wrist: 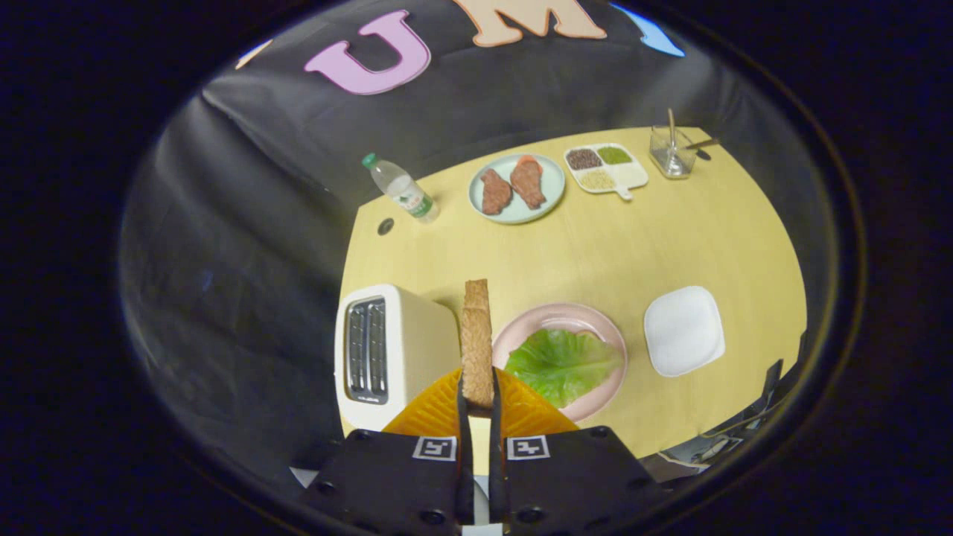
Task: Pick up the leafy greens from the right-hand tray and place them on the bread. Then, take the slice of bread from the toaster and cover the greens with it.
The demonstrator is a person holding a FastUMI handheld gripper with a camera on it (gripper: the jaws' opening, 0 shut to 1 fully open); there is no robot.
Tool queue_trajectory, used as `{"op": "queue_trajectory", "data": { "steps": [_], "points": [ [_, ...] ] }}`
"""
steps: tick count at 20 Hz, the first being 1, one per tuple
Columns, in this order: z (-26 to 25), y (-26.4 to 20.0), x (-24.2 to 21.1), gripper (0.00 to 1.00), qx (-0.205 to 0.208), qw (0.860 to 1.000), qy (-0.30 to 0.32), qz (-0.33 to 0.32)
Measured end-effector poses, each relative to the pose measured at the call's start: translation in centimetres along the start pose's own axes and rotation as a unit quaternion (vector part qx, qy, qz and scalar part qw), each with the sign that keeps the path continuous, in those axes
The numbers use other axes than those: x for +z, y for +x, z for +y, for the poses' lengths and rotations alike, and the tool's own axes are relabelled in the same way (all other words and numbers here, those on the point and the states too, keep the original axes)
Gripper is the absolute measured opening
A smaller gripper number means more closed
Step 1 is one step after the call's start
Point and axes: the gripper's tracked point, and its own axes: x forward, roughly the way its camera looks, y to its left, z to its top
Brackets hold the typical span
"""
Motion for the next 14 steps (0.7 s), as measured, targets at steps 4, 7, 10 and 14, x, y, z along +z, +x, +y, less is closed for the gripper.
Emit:
{"op": "queue_trajectory", "data": {
  "steps": [4,7,10,14],
  "points": [
    [-2.6,4.6,-1.6,0.11,0.043,0.998,0.012,0.032],
    [-4.2,7.4,-3.4,0.11,0.06,0.996,0.007,0.066],
    [-5.1,9.0,-3.8,0.11,0.086,0.993,0.024,0.071],
    [-8.5,10.3,-4.7,0.12,0.067,0.993,0.015,0.092]
  ]
}}
